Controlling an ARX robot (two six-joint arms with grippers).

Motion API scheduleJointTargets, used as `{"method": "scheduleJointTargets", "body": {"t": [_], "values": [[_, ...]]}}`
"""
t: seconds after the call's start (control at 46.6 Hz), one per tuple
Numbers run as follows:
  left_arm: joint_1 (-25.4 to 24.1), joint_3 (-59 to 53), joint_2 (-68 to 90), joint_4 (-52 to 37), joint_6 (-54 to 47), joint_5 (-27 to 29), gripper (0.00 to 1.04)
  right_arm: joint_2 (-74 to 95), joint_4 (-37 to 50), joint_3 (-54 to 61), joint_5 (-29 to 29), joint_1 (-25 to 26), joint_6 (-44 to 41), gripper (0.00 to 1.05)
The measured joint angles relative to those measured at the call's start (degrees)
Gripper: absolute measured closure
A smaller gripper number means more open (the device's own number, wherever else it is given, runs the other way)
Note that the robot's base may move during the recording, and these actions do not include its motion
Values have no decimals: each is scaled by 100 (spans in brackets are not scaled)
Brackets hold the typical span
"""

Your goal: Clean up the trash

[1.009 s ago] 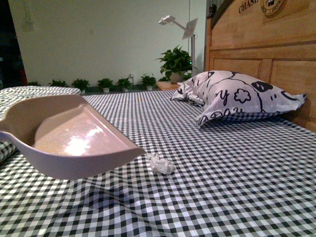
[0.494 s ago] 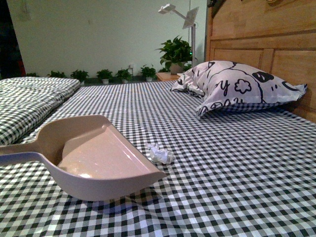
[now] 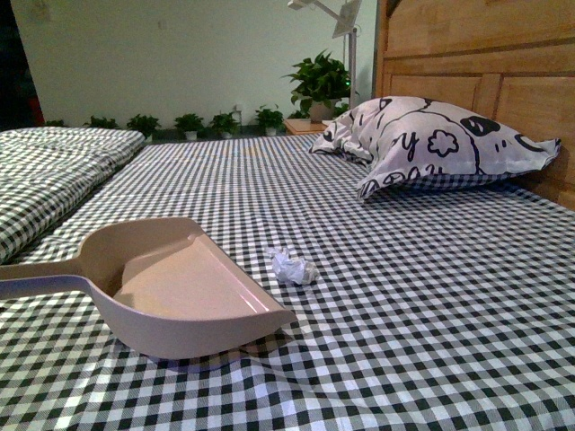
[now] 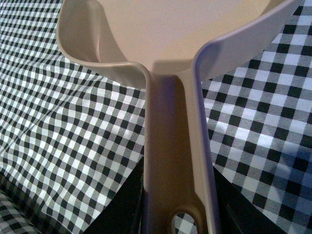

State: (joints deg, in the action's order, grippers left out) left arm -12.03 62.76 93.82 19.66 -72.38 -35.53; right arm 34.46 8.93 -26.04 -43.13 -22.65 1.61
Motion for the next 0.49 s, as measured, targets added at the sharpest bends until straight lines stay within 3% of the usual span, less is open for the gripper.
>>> {"method": "scheduleJointTargets", "body": {"t": [0.494], "values": [[96, 114, 417, -55, -72, 90, 77, 0, 0, 0, 0, 0, -2, 84]]}}
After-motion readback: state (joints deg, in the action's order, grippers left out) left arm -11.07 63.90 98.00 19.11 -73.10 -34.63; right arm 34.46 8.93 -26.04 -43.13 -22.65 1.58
